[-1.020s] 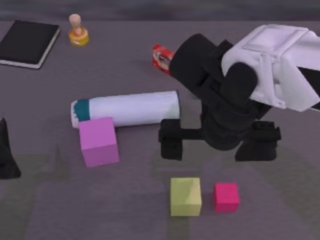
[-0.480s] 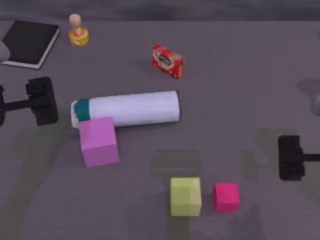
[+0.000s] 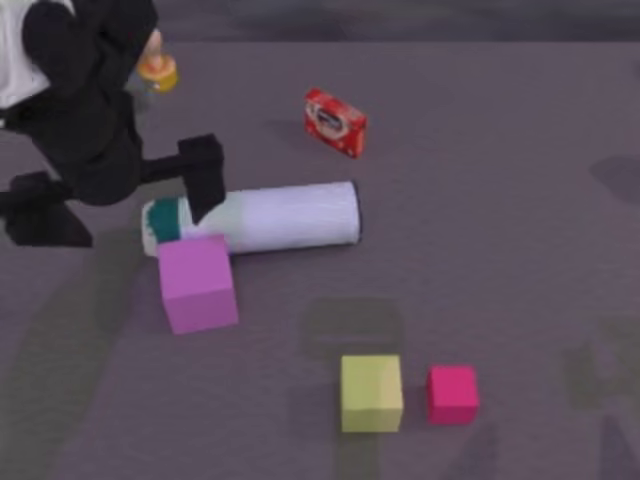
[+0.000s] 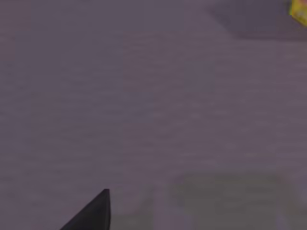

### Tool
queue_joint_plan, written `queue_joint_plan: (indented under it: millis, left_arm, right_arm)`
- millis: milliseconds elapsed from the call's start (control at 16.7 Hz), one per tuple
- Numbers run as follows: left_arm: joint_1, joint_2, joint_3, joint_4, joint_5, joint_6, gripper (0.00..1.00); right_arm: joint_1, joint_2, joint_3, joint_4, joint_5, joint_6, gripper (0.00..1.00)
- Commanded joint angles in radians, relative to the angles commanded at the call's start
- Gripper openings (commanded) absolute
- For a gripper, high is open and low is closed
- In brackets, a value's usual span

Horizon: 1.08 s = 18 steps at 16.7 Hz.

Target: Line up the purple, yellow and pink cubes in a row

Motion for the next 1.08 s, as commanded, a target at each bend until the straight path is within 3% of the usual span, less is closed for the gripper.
queue_joint_plan:
  millis: [420, 840, 1080]
  left_arm:
    - [-0.059, 0.296, 0.245, -0.162, -0.002, -0.090, 1.00]
    - [-0.057, 0.306, 0.250, -0.163, -0.002, -0.092, 1.00]
    - [-0.059, 0.346, 0.177, -0.048, -0.002, -0.089, 1.00]
  right_arm:
    - [-0.140, -0.355, -0.156, 0.286, -0.064, -0.112, 1.00]
    - [-0.145, -0.365, -0.159, 0.295, -0.066, -0.115, 1.00]
    - [-0.145, -0.365, -0.159, 0.295, -0.066, -0.115, 1.00]
